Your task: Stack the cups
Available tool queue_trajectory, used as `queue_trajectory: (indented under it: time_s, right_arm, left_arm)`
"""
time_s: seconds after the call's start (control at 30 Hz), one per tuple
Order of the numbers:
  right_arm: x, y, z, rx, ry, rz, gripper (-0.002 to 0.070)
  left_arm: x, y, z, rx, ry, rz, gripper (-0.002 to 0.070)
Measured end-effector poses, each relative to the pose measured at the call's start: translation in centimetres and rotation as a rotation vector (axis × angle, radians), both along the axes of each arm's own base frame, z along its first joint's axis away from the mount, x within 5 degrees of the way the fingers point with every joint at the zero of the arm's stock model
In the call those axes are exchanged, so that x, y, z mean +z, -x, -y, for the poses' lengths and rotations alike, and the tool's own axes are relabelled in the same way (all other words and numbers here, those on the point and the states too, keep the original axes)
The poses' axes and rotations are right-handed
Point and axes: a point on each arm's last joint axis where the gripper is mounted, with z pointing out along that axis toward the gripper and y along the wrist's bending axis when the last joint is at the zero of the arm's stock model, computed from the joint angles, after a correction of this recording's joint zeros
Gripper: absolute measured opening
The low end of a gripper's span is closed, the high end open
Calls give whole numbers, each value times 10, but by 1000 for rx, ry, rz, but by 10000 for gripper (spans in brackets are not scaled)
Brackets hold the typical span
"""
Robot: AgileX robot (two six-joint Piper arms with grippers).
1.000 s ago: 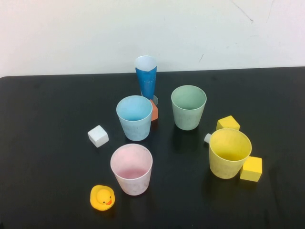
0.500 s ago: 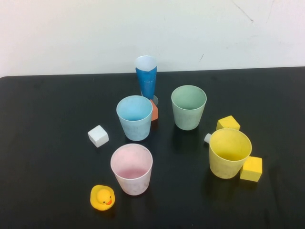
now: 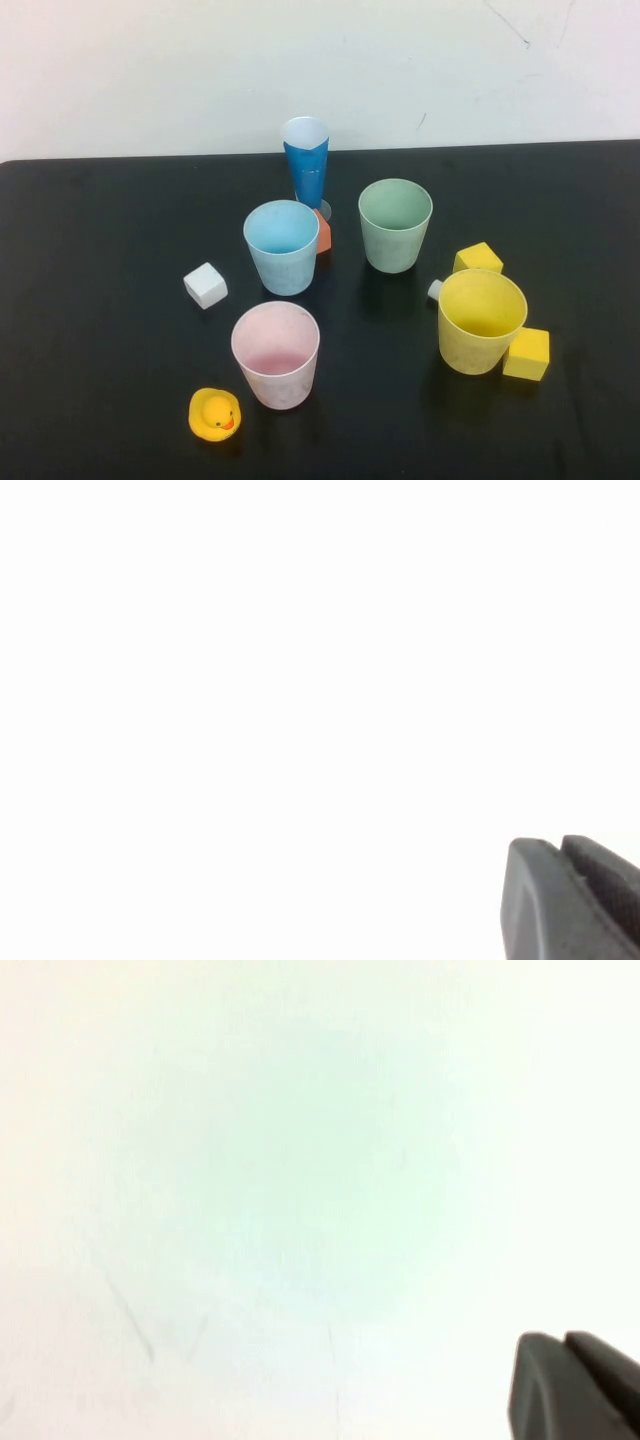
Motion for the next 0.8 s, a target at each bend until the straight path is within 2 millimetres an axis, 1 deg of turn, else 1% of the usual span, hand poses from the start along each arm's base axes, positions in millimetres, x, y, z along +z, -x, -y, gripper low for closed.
queue_trajectory:
  time_s: [0.1,0.17,0.23,0.3,0.37,0.47,0.57,0.63,0.8]
  right_arm:
    - [12,-8,1,-23,19,-134,-2]
    - [12,-18,2,-18,-6,-257,-3]
    - [8,-30,0,-1,-43,-371,-3]
    - [-1,-43,-2,21,-77,-489,-2]
    - [-8,-54,-4,40,-90,-583,-2]
    - [-17,-66,-7,71,-76,-690,-3]
    - [-26,-75,-9,91,-40,-781,-2]
    - [-30,-79,-10,100,-6,-833,-2]
    - [-45,-84,-11,115,66,-912,-3]
  left_arm:
    - [24,0,1,-4,-30,-153,-2]
    - [29,-10,2,-15,-42,-332,-2]
    - [28,-23,6,-43,-26,-506,-2]
    - [23,-39,12,-92,6,-675,-2]
    - [17,-57,21,-172,59,-791,-2]
    - [9,-82,36,-317,84,-893,-2]
    - [6,-105,51,-467,64,-933,-2]
    - [3,-123,56,-517,37,-948,-2]
    - [3,-162,70,-571,-137,-979,-1]
